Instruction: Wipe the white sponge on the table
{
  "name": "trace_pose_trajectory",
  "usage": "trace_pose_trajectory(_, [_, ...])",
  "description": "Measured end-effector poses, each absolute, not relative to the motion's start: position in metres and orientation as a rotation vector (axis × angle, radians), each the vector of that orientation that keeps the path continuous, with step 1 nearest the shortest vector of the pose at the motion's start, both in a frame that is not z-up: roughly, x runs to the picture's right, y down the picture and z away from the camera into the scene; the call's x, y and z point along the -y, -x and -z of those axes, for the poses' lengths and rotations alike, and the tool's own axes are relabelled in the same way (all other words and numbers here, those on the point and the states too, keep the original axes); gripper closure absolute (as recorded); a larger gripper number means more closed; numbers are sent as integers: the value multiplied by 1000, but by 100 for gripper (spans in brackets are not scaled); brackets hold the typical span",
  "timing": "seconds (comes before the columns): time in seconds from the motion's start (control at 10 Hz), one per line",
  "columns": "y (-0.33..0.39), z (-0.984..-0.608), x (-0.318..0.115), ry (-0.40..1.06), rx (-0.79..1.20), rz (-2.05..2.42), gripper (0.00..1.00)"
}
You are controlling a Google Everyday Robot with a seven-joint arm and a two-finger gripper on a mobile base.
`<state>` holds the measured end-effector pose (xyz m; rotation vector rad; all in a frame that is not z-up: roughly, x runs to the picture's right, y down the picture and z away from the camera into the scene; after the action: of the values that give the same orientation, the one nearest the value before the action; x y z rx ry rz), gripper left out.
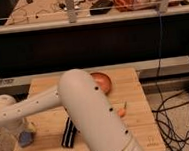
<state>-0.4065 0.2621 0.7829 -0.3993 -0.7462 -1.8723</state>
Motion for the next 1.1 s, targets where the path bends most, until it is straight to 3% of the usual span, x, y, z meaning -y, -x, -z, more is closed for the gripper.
trace_pose_trajectory(0.4, [403,-745,-304,409,748,1962,52])
trace_pose_trajectory(1.1, [315,-726,-337,427,726,1851,52])
